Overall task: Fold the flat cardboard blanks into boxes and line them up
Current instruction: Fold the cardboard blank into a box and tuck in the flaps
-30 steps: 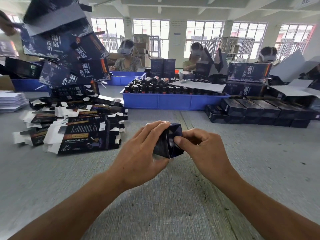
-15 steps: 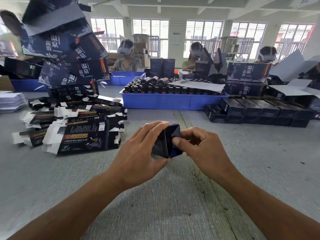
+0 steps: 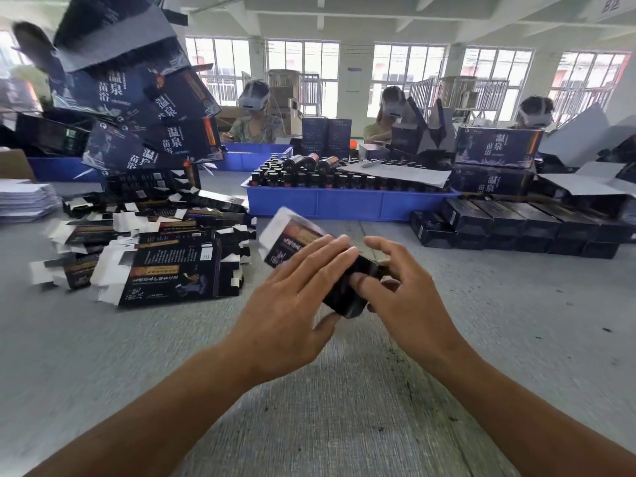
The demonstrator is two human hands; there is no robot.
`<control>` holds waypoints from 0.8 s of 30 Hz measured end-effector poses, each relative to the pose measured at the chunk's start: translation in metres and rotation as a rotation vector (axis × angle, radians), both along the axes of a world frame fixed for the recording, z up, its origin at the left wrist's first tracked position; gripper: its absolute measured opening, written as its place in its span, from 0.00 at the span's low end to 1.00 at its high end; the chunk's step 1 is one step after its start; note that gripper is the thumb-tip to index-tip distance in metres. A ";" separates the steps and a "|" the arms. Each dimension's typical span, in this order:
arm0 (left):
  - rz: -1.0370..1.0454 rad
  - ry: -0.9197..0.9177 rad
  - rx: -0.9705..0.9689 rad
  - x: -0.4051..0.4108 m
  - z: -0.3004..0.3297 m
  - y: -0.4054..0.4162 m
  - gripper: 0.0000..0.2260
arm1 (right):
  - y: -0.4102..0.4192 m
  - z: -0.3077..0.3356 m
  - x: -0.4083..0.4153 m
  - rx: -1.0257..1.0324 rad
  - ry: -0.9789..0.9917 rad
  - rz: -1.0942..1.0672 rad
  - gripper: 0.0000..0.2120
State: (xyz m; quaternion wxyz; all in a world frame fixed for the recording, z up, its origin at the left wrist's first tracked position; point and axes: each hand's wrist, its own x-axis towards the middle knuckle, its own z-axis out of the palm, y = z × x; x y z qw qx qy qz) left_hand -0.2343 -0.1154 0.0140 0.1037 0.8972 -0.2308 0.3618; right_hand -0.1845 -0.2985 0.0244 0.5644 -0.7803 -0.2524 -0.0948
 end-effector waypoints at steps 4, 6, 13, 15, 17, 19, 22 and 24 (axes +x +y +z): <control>0.159 0.037 -0.313 0.002 0.000 0.005 0.32 | -0.005 0.000 0.013 0.217 0.290 0.028 0.27; 0.186 0.201 -0.677 0.002 0.008 0.007 0.32 | -0.007 -0.002 0.018 0.258 0.402 0.117 0.25; -0.184 0.555 -1.246 0.004 0.021 0.017 0.26 | -0.005 -0.007 0.012 -0.008 0.402 0.272 0.28; -0.226 0.558 -1.214 0.003 0.020 0.017 0.26 | -0.006 -0.004 0.011 0.028 0.359 0.263 0.25; -0.235 0.554 -1.189 0.003 0.019 0.015 0.26 | -0.009 0.002 0.011 0.080 0.284 0.195 0.29; -0.234 0.571 -1.169 0.003 0.017 0.014 0.26 | -0.012 0.006 0.013 0.161 0.237 0.159 0.32; -0.215 0.599 -1.162 0.005 0.016 0.015 0.31 | -0.013 0.007 0.014 0.217 0.231 0.168 0.25; -0.214 0.590 -1.155 0.005 0.017 0.015 0.34 | -0.012 0.007 0.014 0.211 0.227 0.169 0.21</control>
